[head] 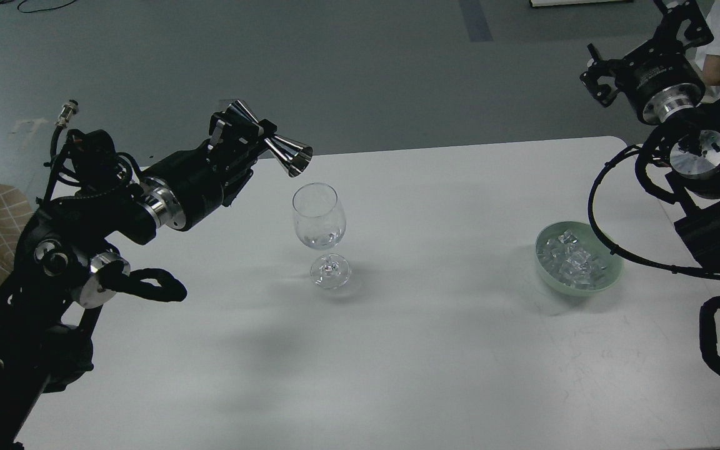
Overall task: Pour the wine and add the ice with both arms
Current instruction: 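Hold the jigger tilted over the glass, then raise it away, then move the jigger back toward its starting spot near the left arm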
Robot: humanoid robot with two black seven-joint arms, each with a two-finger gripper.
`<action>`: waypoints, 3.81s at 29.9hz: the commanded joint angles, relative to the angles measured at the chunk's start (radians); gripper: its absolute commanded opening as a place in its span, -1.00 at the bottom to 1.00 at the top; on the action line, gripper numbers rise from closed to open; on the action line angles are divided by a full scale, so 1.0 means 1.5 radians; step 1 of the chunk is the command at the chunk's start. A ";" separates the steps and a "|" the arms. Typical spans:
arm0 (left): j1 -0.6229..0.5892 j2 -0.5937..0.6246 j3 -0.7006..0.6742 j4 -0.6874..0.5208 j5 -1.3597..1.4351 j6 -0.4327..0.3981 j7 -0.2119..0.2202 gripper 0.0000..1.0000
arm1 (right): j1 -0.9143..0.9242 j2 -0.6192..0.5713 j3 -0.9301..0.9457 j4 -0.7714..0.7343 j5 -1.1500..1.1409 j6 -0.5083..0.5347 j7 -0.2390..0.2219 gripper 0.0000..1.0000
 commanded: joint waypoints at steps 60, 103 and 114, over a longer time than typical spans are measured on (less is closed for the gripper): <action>0.068 0.029 -0.174 -0.026 -0.360 0.111 0.000 -0.66 | 0.002 -0.034 -0.004 0.011 -0.002 0.003 -0.004 1.00; 0.212 -0.058 -0.379 0.281 -0.828 0.052 -0.010 -0.64 | 0.013 -0.054 -0.094 0.008 -0.005 -0.013 -0.004 1.00; 0.256 -0.095 -0.371 0.339 -0.825 -0.083 -0.044 -0.68 | 0.012 -0.054 -0.099 0.006 -0.005 -0.017 -0.003 1.00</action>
